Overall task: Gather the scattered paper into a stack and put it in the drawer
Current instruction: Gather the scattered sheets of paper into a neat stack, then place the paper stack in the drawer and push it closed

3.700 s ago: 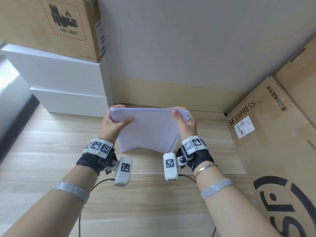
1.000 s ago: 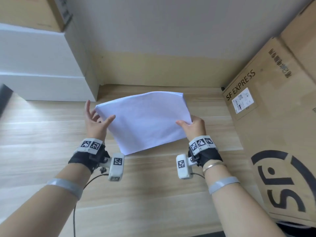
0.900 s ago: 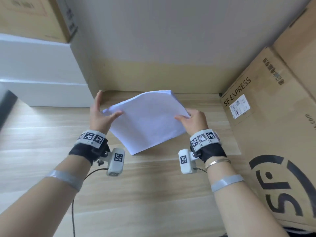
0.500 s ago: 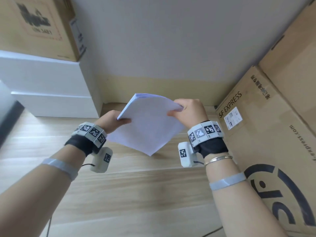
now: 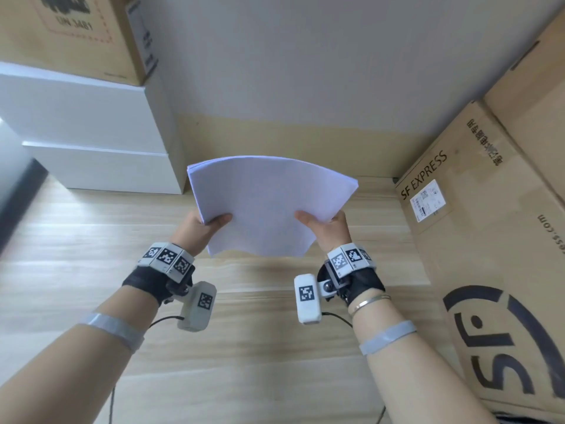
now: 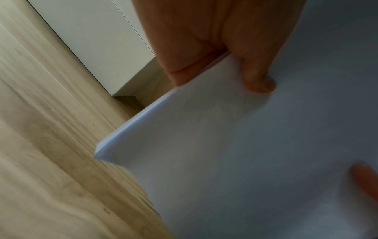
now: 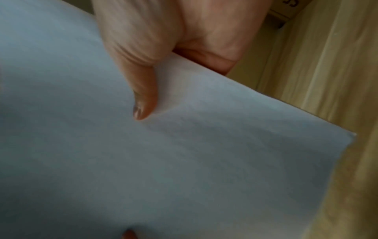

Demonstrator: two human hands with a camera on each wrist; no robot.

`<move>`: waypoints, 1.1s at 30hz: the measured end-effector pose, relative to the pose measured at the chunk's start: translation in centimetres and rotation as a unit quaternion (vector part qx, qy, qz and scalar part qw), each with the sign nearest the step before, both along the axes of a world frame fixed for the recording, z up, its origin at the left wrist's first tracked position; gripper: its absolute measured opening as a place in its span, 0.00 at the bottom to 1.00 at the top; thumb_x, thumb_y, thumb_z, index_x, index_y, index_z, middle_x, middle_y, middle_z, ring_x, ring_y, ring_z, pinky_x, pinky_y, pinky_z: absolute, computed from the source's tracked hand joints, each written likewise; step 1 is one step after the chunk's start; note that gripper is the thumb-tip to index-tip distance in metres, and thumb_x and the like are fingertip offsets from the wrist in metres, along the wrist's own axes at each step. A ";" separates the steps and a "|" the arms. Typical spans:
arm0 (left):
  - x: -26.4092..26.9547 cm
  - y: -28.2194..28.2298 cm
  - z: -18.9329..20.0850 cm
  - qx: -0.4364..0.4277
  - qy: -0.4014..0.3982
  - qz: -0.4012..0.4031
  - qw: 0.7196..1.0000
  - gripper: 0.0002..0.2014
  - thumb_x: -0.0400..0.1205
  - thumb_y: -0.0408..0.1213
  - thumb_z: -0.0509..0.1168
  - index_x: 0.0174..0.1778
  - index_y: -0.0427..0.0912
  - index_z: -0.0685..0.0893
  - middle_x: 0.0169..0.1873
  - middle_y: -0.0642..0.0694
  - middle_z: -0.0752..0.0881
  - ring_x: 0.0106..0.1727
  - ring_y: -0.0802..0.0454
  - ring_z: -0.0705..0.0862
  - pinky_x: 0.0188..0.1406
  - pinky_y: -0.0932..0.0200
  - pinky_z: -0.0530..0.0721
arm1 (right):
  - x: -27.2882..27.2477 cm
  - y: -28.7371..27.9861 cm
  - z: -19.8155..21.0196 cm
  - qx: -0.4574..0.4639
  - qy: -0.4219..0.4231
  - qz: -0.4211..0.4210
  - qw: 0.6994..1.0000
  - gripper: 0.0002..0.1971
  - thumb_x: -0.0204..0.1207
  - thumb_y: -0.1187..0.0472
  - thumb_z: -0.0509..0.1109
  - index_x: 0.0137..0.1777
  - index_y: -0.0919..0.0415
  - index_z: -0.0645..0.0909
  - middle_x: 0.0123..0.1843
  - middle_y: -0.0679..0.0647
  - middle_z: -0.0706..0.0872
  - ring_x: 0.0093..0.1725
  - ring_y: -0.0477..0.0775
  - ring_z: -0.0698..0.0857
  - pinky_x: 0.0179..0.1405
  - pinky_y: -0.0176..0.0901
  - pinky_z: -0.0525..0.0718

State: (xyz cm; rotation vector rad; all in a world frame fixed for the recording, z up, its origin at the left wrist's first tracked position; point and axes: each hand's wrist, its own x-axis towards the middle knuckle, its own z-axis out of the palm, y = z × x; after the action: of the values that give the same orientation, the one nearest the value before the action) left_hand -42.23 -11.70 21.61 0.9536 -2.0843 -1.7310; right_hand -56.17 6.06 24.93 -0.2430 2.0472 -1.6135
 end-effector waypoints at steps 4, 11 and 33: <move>1.5 0.3 -1.5 0.062 -0.023 -0.002 0.998 0.13 0.56 0.50 0.75 0.36 0.57 0.86 0.32 0.59 0.89 0.43 0.52 0.84 0.51 0.54 0.83 | 0.7 0.3 -2.3 0.022 -0.038 0.007 0.999 0.17 0.65 0.73 0.79 0.33 0.52 0.76 0.35 0.46 0.82 0.31 0.38 0.82 0.32 0.31 0.83; 2.4 1.0 -3.5 0.105 -0.024 0.011 0.994 0.10 0.54 0.52 0.73 0.31 0.65 0.89 0.30 0.69 0.89 0.42 0.57 0.84 0.56 0.49 0.81 | 1.9 0.3 -4.1 0.041 -0.053 -0.007 0.998 0.15 0.65 0.69 0.80 0.30 0.53 0.77 0.33 0.47 0.82 0.36 0.50 0.80 0.37 0.41 0.79; 6.3 2.5 -7.3 0.130 -0.155 -0.050 0.978 0.19 0.65 0.38 0.77 0.52 0.41 0.85 0.47 0.40 0.88 0.51 0.42 0.86 0.60 0.47 0.83 | 6.6 1.8 -8.4 0.188 -0.047 0.037 0.980 0.17 0.71 0.62 0.77 0.56 0.70 0.83 0.47 0.54 0.84 0.48 0.52 0.83 0.48 0.37 0.75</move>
State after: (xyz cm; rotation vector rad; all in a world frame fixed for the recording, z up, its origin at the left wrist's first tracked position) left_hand -35.91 -9.19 14.34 1.2856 -2.1560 -2.0583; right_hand -49.54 7.85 16.53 -0.1036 2.1905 -1.1423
